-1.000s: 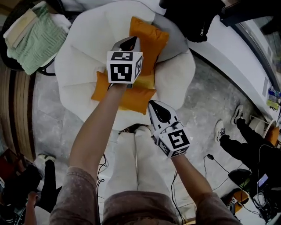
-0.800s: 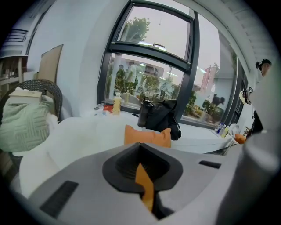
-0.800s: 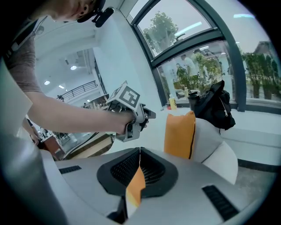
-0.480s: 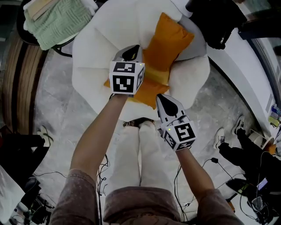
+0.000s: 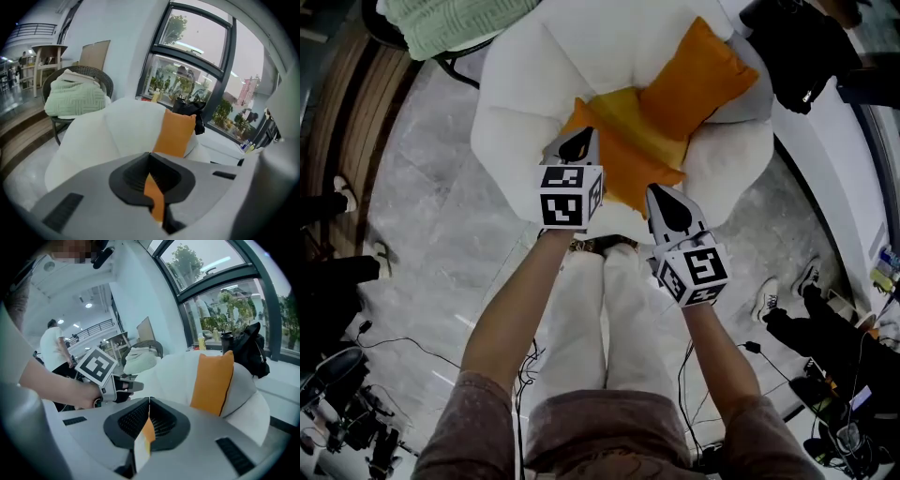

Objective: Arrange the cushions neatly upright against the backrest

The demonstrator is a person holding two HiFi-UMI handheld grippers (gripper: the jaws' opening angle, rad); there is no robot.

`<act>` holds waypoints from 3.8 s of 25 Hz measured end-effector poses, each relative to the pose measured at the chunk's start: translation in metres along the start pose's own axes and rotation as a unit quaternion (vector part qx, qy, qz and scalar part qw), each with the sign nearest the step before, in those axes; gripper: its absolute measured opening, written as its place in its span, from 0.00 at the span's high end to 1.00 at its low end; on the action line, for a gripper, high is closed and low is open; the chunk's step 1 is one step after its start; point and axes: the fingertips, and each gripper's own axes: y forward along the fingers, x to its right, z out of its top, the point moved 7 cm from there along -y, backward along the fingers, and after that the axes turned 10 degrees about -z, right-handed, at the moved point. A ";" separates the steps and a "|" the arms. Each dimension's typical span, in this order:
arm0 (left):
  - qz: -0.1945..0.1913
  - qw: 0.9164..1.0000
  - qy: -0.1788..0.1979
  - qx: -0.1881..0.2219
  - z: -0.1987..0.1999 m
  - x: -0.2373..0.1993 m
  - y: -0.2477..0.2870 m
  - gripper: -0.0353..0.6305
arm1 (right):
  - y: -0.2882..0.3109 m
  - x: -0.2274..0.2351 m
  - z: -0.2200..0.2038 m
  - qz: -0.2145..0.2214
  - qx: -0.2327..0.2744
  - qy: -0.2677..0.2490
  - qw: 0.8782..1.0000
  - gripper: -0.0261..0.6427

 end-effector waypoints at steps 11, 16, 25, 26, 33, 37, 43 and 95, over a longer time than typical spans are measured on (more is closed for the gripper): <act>0.003 0.999 -0.031 -0.012 -0.050 -0.029 0.003 0.94 | 0.035 -0.020 -0.045 0.014 -0.043 -0.042 0.998 0.93; -0.001 0.999 -0.037 -0.026 -0.070 -0.037 0.007 0.94 | 0.073 -0.015 -0.067 0.021 -0.074 -0.080 0.994 0.93; -0.005 0.997 -0.059 -0.045 -0.099 -0.049 0.013 0.94 | 0.148 -0.003 -0.103 0.022 -0.150 -0.146 0.978 0.85; -0.007 0.997 -0.060 -0.046 -0.101 -0.050 0.012 0.94 | 0.155 -0.002 -0.106 0.021 -0.160 -0.157 0.974 0.83; -0.005 0.996 -0.075 -0.051 -0.111 -0.056 0.008 0.94 | 0.188 -0.004 -0.140 0.050 -0.262 -0.250 0.931 0.69; -0.005 0.995 -0.081 -0.051 -0.113 -0.062 0.006 0.94 | 0.199 -0.007 -0.149 0.043 -0.279 -0.271 0.920 0.66; 0.000 0.995 -0.084 -0.051 -0.119 -0.066 0.006 0.94 | 0.207 -0.002 -0.155 0.034 -0.277 -0.257 0.925 0.66; -0.022 0.996 -0.061 -0.065 -0.064 -0.019 0.008 0.94 | 0.174 0.031 0.036 -0.019 -0.007 -0.001 1.000 0.93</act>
